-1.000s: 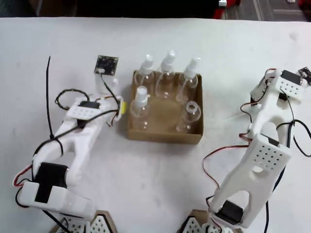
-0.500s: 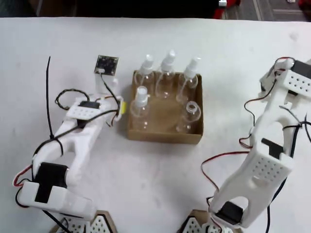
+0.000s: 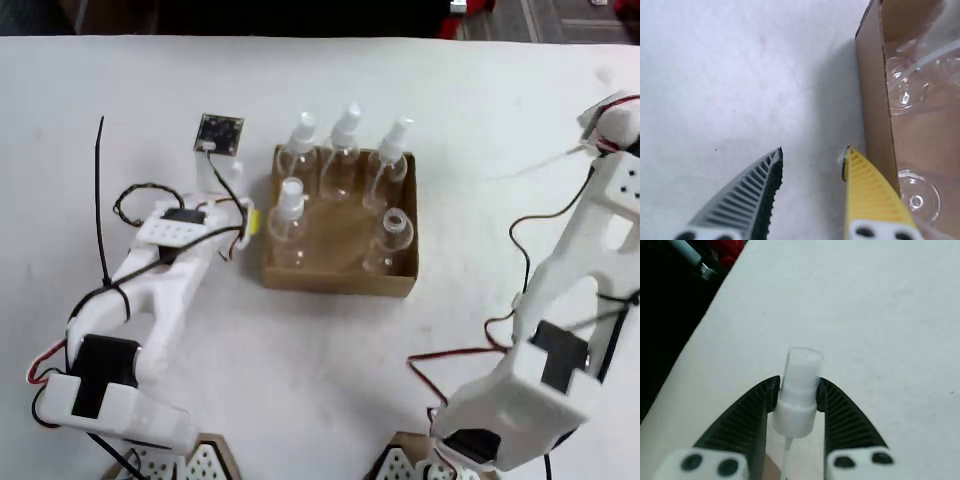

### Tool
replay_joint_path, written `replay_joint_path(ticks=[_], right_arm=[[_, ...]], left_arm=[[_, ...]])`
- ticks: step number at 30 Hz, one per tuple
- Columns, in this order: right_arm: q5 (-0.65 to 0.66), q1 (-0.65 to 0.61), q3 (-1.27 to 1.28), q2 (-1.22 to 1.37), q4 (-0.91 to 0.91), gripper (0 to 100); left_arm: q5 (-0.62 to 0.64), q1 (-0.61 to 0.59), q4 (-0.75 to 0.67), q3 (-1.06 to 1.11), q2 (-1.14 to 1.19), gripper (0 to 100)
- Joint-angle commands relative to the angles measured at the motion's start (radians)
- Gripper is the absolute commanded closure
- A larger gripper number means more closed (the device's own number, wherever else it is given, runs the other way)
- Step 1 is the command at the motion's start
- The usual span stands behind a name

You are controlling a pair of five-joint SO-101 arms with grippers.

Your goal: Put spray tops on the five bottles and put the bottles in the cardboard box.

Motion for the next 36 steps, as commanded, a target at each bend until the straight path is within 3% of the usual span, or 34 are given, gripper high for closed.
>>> replay_joint_path(ticks=[1,9,16,24,36], right_arm=[[0.011,0.007,-0.041,-0.15,-0.016,98.3],[0.021,-0.041,-0.041,-0.329,0.101,98.2],[0.288,-0.151,-0.041,-0.49,0.153,98.2],[0.474,-0.214,-0.041,-0.565,0.18,98.2],[0.489,-0.337,-0.041,-0.731,0.232,98.2]], left_arm=[[-0.009,0.008,-0.025,-0.061,-0.005,81],[-0.009,0.008,-0.025,-0.061,-0.005,81],[-0.009,0.008,-0.025,-0.061,-0.005,81],[-0.009,0.008,-0.025,-0.061,-0.005,81],[-0.009,0.008,-0.025,-0.061,-0.005,81]])
